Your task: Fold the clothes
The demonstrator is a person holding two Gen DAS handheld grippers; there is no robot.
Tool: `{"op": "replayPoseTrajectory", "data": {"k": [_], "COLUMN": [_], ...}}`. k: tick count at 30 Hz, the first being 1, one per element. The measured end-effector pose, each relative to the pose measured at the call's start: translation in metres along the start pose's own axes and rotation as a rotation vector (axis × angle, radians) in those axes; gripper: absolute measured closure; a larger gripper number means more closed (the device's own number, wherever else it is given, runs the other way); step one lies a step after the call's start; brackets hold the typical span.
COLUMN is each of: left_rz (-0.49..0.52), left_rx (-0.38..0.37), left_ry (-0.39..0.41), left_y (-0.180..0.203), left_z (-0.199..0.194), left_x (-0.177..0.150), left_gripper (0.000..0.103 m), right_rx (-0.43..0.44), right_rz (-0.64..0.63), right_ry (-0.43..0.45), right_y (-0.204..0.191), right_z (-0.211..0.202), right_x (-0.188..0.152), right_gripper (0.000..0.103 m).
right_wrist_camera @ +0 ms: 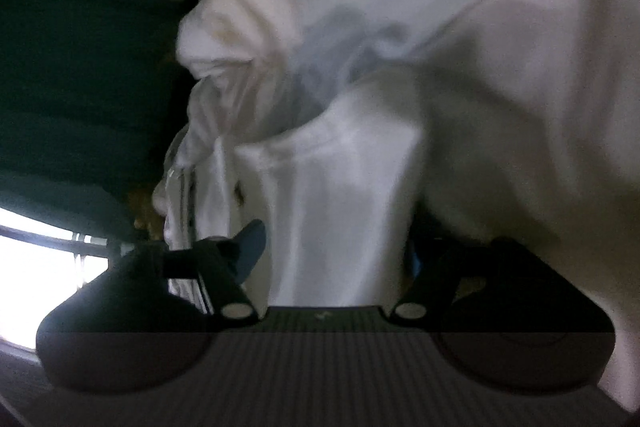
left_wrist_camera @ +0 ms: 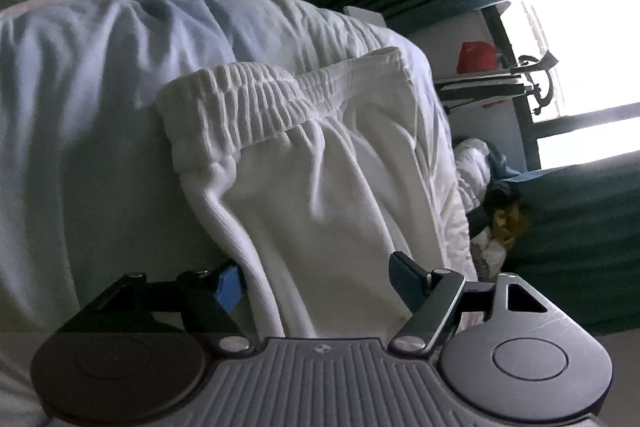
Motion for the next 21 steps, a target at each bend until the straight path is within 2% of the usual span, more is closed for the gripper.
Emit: {"op": "replayPoseTrajectory", "data": {"k": [4,6,8,12,15,17,21], "left_rz": [-0.031,-0.049,-0.053,-0.022,-0.027,-0.041,-0.057], "left_rx": [-0.051,-0.044,-0.020,0.006,0.005,0.002,-0.007], "left_ry": [0.005,-0.001,-0.006,-0.001,0.003,0.002,-0.003], "left_y": [-0.002,-0.005,-0.004,-0.001,-0.002,-0.005,-0.008], "left_z": [-0.001,0.002,0.006,0.006,0.004,0.004,0.007], "left_x": [0.001,0.003,0.004,0.003,0.003,0.003,0.005], "left_gripper": [0.027,0.026,0.026,0.028,0.035,0.038,0.041], "right_rx": [0.142,0.167,0.118,-0.014,-0.016,0.022,0.011], "right_rz": [-0.080,-0.137,-0.153,-0.043,0.000,-0.040,-0.110], "right_ry": [-0.033,-0.021,-0.014,-0.028,-0.012,0.000,0.015], "right_y": [-0.026,-0.037,-0.034,-0.004,0.006,-0.003,-0.012], "right_z": [0.003,-0.001,-0.001,0.004,0.000,-0.003,-0.003], "right_x": [-0.006,-0.007,-0.005,0.002,0.003,0.003,0.000], "right_gripper": [0.034,0.034,0.034,0.034,0.047,0.068,0.070]}}
Point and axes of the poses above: each gripper's, at about its wrist camera, not at the fingertips, and z roughly the way its jaws point, y to its right, x to its top, the point moved 2 cm from there along z, roughly the way its jaws point, and after that the axes turned 3 degrees about x, right-handed, at the moved point
